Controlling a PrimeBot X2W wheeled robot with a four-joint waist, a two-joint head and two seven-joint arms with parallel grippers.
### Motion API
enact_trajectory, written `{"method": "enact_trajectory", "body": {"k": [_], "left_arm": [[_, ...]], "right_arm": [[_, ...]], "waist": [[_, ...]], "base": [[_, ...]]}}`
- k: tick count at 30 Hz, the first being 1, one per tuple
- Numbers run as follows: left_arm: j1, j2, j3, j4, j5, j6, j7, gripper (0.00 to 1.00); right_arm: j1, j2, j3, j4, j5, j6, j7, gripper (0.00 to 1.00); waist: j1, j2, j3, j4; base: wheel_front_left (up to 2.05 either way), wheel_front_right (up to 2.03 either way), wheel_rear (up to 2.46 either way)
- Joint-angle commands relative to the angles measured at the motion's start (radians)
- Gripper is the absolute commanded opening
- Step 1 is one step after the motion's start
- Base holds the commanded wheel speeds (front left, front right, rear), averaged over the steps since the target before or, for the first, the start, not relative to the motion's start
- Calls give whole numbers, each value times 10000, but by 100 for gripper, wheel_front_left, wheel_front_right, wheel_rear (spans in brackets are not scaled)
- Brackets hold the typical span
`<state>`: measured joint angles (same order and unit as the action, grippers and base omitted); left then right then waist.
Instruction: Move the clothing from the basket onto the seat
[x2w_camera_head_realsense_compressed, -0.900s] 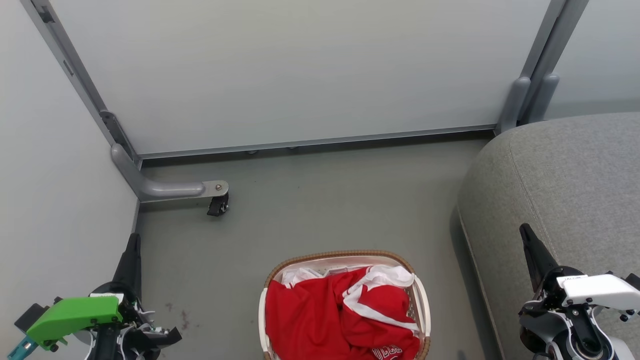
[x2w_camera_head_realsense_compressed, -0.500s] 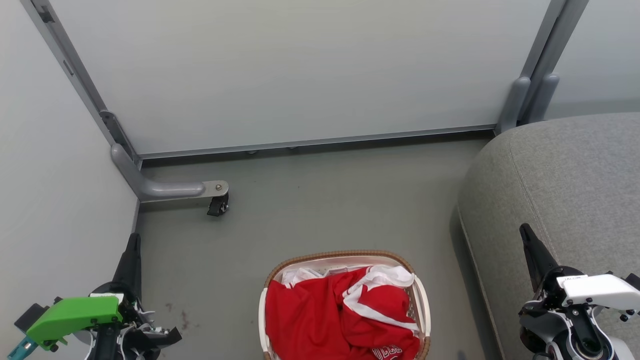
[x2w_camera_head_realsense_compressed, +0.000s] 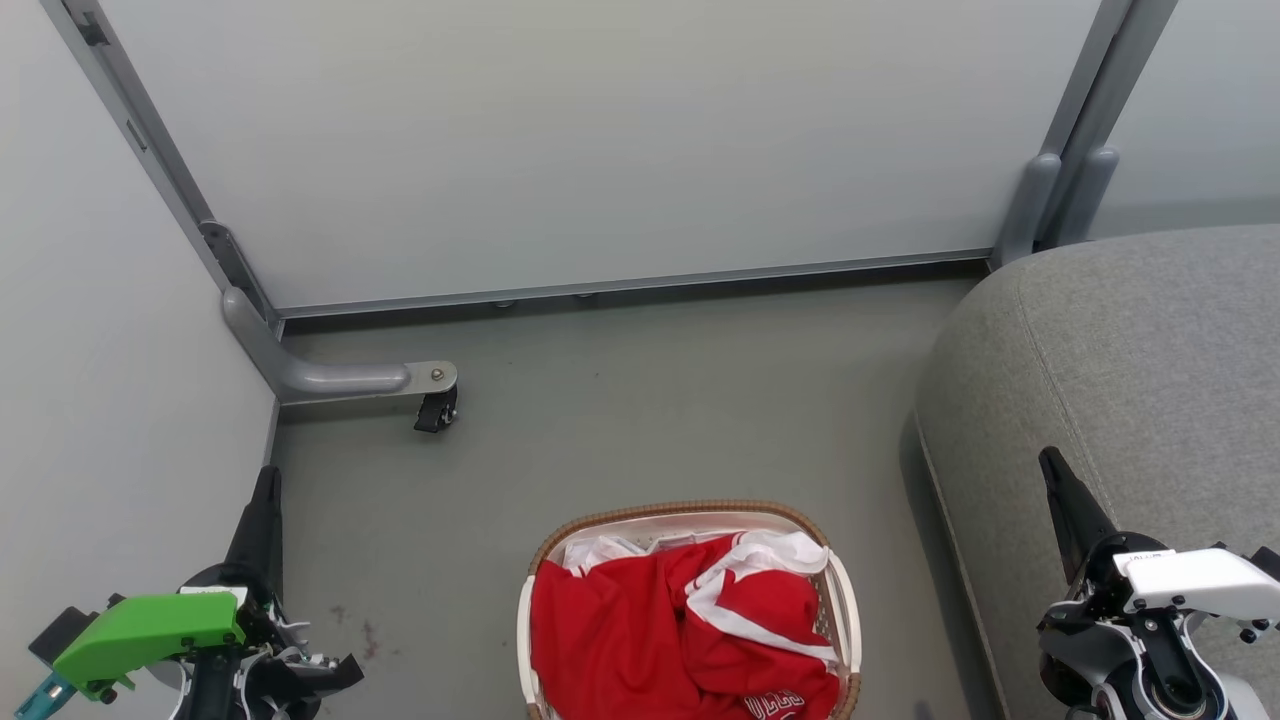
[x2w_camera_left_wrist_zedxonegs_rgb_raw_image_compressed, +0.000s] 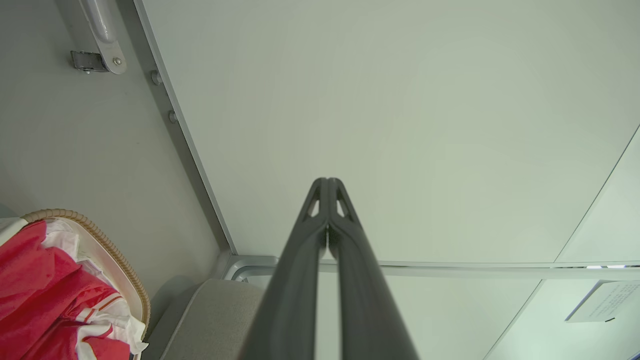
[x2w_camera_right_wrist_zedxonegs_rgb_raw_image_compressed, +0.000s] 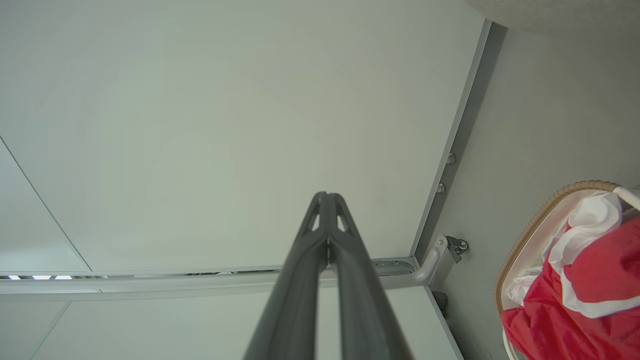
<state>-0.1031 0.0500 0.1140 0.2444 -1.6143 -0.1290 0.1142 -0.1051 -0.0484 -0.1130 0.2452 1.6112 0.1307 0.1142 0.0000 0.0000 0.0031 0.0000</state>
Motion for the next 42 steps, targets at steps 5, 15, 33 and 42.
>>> {"method": "enact_trajectory", "body": {"k": [5,15,33,42], "left_arm": [[-143,12,6,-10,66,-48,9,0],[-143,12,6,-10,66,-48,9,0],[327,-70,-648,231,416,11,-586,100],[243,-57,-940,-72,1477,6,-989,100]], "right_arm": [[-90,-56,-17,-25,24,0,16,0],[-90,-56,-17,-25,24,0,15,0],[331,100,140,354,-723,-2,-581,100],[299,80,91,-124,-2554,-1,-986,100]], "waist": [[0,0,0,0],[0,0,0,0],[0,0,14,5],[0,0,44,21]], "base": [[0,0,0],[0,0,0],[0,0,0],[0,0,0]]}}
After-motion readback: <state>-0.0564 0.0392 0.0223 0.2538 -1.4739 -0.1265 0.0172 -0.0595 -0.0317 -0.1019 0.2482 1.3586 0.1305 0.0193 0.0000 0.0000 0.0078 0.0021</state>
